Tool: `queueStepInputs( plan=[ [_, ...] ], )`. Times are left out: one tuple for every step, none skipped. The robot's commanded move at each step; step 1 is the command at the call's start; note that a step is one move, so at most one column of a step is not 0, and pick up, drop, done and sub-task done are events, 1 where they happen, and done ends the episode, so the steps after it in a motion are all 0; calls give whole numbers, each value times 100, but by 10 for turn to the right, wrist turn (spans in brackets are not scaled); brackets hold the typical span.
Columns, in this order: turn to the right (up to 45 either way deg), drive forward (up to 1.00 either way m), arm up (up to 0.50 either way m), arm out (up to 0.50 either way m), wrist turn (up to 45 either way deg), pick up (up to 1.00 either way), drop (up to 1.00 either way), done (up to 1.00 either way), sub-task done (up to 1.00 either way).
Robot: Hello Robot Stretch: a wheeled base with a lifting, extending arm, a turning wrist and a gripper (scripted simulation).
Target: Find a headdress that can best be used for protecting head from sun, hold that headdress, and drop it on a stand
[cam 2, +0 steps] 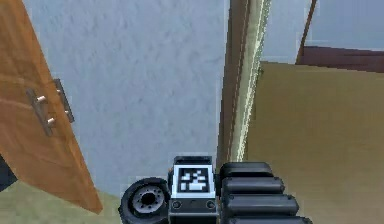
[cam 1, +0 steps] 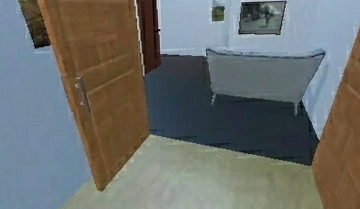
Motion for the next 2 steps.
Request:
queueStepInputs(
  plan=[
    [0, 100, 0, 0, 0, 0, 0, 0, 0],
    [30, 0, 0, 0, 0, 0, 0, 0, 0]
  ],
)
